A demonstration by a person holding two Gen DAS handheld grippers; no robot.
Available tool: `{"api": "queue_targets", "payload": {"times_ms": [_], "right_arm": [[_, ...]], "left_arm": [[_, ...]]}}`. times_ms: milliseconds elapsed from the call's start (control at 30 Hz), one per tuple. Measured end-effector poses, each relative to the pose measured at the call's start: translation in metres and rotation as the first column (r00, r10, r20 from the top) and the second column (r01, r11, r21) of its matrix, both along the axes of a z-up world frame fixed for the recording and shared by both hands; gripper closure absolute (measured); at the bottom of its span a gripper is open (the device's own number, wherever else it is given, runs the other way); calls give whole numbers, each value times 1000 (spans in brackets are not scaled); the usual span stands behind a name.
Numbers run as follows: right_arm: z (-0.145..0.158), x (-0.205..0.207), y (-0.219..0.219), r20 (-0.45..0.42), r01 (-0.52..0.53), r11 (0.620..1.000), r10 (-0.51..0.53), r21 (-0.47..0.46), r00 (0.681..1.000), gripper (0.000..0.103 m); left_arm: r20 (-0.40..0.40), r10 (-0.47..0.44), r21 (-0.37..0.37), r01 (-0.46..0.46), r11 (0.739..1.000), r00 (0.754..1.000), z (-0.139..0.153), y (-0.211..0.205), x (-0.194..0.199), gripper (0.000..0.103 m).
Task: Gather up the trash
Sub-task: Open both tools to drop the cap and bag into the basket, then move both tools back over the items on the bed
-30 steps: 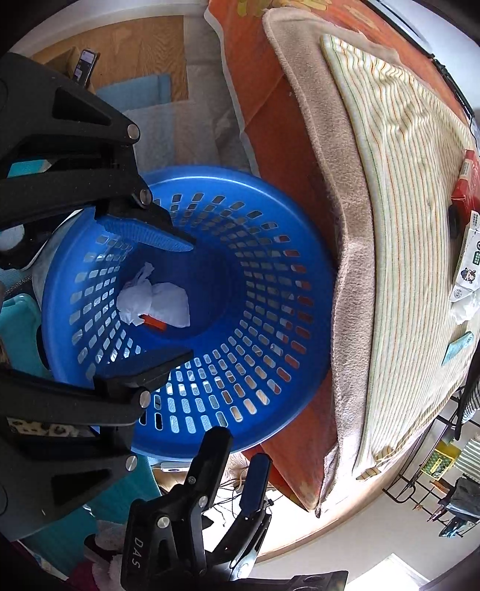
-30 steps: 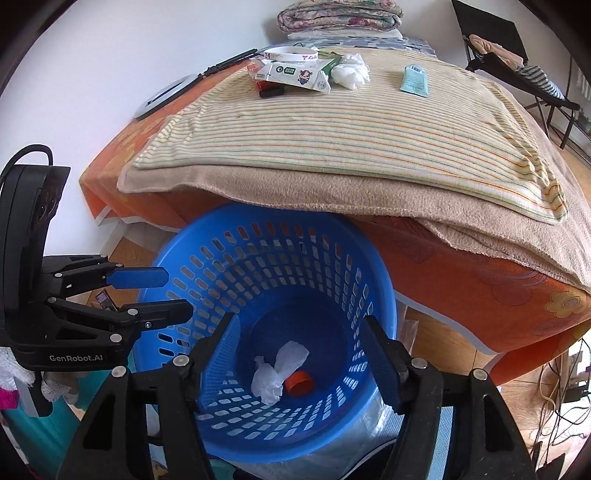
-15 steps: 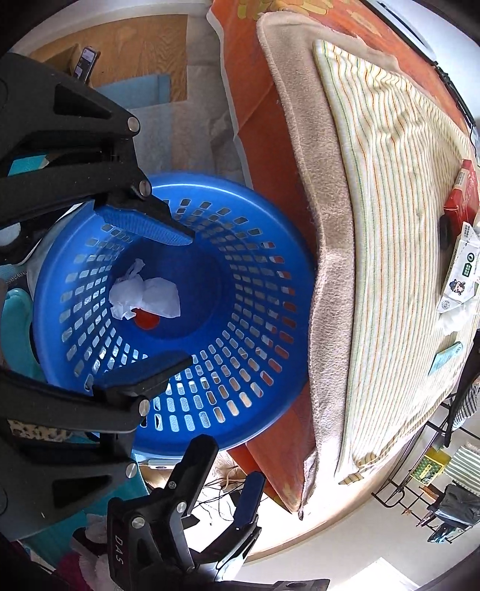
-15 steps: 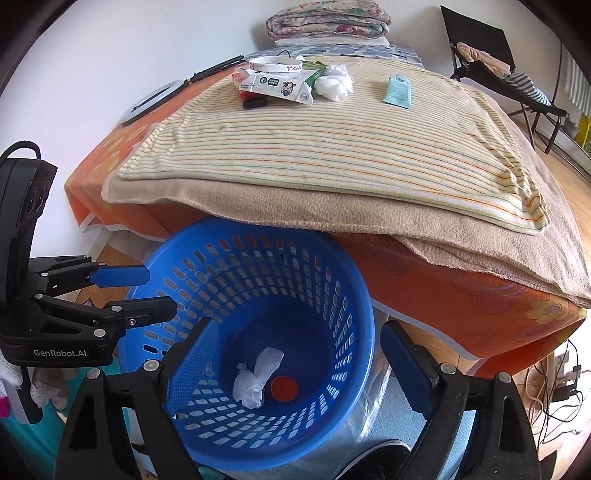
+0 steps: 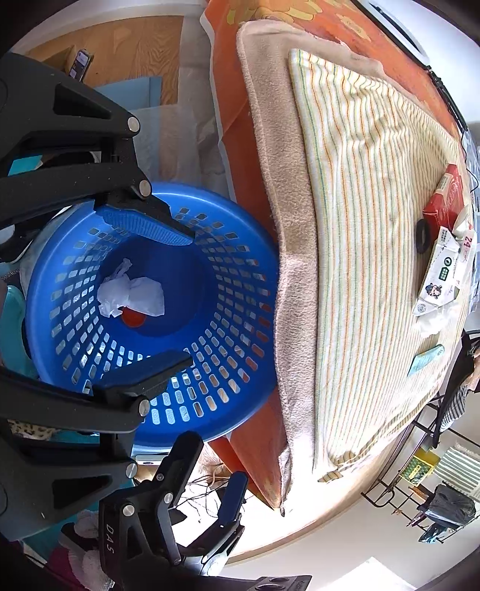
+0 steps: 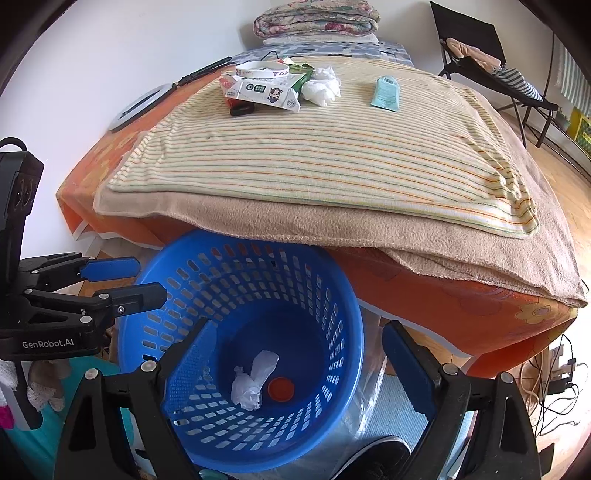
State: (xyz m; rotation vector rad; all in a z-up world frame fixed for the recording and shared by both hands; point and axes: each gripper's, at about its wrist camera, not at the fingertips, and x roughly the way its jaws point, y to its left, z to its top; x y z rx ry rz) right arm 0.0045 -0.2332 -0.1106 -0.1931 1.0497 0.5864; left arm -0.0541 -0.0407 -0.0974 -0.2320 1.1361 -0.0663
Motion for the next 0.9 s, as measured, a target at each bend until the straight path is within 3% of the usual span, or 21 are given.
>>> {"api": "queue_targets", "payload": {"times_ms": [367,600,900], "right_arm": [[51,39,-4,68,36,997,-41,75,997,10],[82,79,-6,125,47,994,-59,97,990,10],[97,152,0,138,92,987,-110,134,984,10]], "left_arm": [[100,50,-39,-46,998,994,60,24,46,42],[177,87,-23,-85,996,980,97,49,86,42],[196,159,-84,-145,986,968,109,83,140,42]]}}
